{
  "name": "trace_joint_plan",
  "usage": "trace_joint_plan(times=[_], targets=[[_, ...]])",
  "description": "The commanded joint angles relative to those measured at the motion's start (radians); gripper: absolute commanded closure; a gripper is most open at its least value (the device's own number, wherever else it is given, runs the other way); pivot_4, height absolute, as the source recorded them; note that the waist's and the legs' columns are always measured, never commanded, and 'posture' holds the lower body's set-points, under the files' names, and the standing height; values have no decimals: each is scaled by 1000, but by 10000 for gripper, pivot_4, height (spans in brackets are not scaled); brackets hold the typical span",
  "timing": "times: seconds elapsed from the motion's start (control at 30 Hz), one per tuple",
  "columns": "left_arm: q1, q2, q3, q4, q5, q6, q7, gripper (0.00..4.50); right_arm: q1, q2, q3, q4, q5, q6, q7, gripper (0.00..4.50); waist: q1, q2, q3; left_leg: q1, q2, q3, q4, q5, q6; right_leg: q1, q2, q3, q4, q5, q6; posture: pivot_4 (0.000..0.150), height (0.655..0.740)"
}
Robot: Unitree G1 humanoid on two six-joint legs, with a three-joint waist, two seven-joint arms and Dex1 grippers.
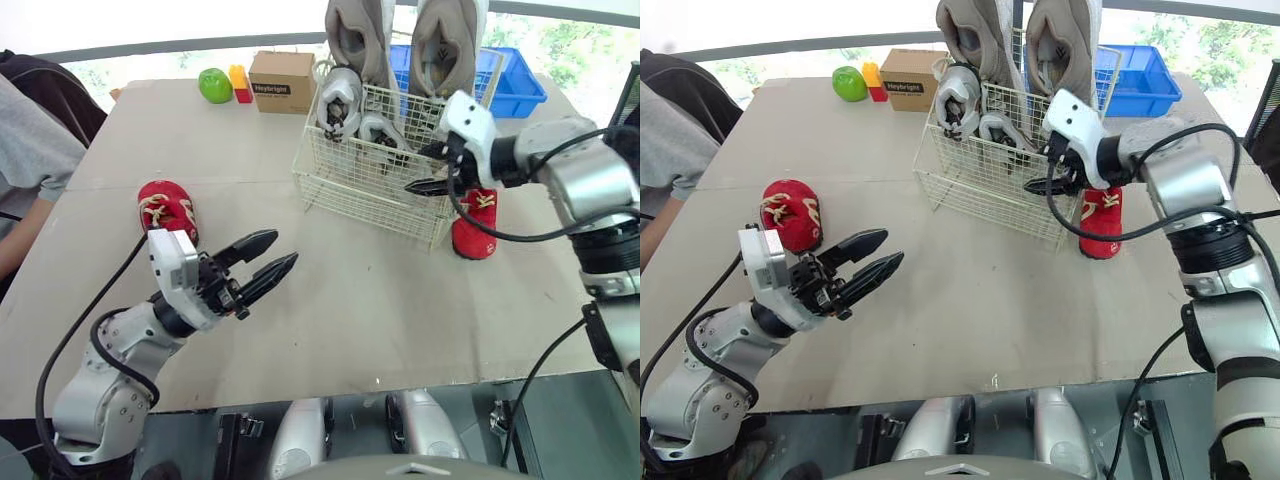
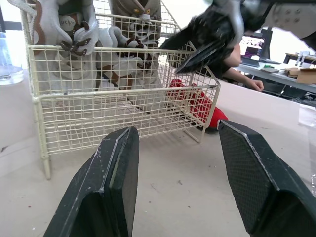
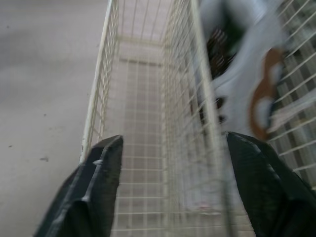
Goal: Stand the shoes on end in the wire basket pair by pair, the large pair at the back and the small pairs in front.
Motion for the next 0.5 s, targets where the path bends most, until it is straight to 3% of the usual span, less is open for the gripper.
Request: trace_joint_plan(times=[0.03, 0.13, 0.17, 0.37, 0.43, 0.5], targets=[[-23, 3, 4, -18, -11, -4, 5, 17007, -55, 14, 40, 112, -75, -145, 1, 30678, -2, 0, 0, 0, 0, 0, 0, 0, 0, 0, 0, 0, 0, 0, 0, 1500, 7400], [-8, 3, 12, -24, -10, -9, 5, 17007, -66, 21, 47, 191, -124, -362, 13, 41782, -8, 0, 0, 0, 0, 2, 0, 0, 0, 0, 1, 2, -1, 0, 0, 1500, 7400], [1, 2, 13, -29, -10, -11, 5, 17007, -69, 24, 41, 214, -129, -422, 22, 42704, -11, -1, 0, 1, 0, 3, 0, 0, 0, 0, 2, 2, -1, 0, 0, 1500, 7400], [26, -1, 14, -62, -13, -10, 26, 17007, -94, 36, 20, 343, -152, -594, 36, 42705, -7, -1, 0, 1, 1, 2, 0, 0, 0, 0, 4, 2, 0, 0, 0, 1500, 7400], [23, 4, 16, -86, -21, 5, 50, 17007, -97, 49, 7, 323, -130, -543, 50, 42707, -8, -1, 0, 2, 1, 2, 0, 0, 0, 0, 4, 2, 1, 0, 0, 1500, 7400], [19, 8, 16, -102, -27, 14, 68, 17007, -103, 56, 10, 288, -136, -373, 36, 42709, -8, -1, 0, 2, 1, 2, 1, 0, 0, 0, 3, 2, 1, 0, 0, 1500, 7400]])
